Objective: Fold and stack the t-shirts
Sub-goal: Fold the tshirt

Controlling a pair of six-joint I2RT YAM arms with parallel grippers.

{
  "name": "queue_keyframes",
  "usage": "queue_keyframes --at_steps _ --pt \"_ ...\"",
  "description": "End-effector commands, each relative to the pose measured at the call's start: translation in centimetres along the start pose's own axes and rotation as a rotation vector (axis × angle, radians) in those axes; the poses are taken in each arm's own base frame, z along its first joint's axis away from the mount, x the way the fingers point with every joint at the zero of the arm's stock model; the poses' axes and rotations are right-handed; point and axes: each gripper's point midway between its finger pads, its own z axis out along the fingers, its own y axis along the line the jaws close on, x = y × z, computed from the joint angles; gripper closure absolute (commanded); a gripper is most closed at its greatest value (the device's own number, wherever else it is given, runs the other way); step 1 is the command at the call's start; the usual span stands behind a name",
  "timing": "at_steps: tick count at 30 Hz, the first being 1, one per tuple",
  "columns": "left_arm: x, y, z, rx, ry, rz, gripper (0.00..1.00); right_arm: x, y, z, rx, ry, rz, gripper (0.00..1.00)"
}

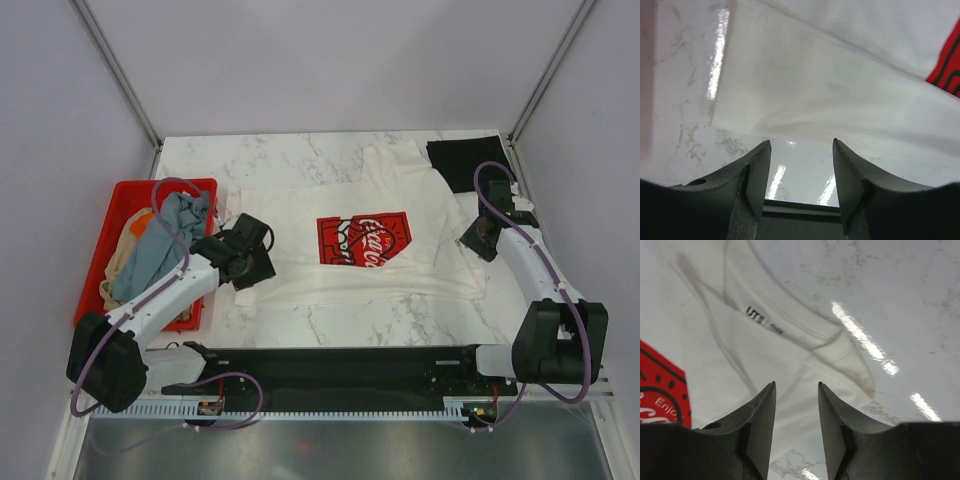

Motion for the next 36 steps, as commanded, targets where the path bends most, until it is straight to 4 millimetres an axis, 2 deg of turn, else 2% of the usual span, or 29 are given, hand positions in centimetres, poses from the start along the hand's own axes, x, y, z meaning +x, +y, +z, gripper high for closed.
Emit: queue_keyframes --at_steps 1,3,4,5,6,10,14,23,29,36 --pt "-0.7 -3.7 -1.4 0.172 0.029 0.099 0.4 -0.4 4.9 -1.2 -0.203 -0.009 0.004 0.52" --pt "-0.9 -5.1 -1.3 0.239 0.028 0.142 0.4 0.8 6.3 -0.7 -0.256 0.027 0.019 0.51" --pt "-0.5 -5.9 -1.3 0.285 0.049 0.158 0.4 0.8 7.2 -0.5 -0.285 0.034 0.057 0.51" --pt "-1.0 -6.7 -1.2 0.32 0.028 0.161 0.4 0.9 7.4 -0.2 -0.287 0.038 0.07 0.51" --pt "-0.5 -7.0 -0.9 0.344 0.052 0.18 0.39 1.9 8.1 0.2 -0.292 0.055 0.055 0.5" --pt "0.4 -7.6 0.6 0.405 0.134 0.185 0.39 2.5 9.9 1.4 -0.332 0.048 0.081 0.47" --pt "0.3 -6.9 2.3 0.406 0.179 0.168 0.39 3.8 10.1 2.6 -0.305 0.057 0.087 0.46" --pt "0.7 -6.0 3.6 0.383 0.232 0.093 0.39 5.4 9.5 4.5 -0.261 0.051 0.055 0.44" --pt "0.7 -4.4 4.5 0.326 0.227 0.051 0.4 5.6 9.4 5.2 -0.243 0.043 0.037 0.45" --pt "0.4 -4.3 4.5 0.32 0.215 0.045 0.4 5.4 10.2 5.9 -0.258 0.037 0.039 0.47"
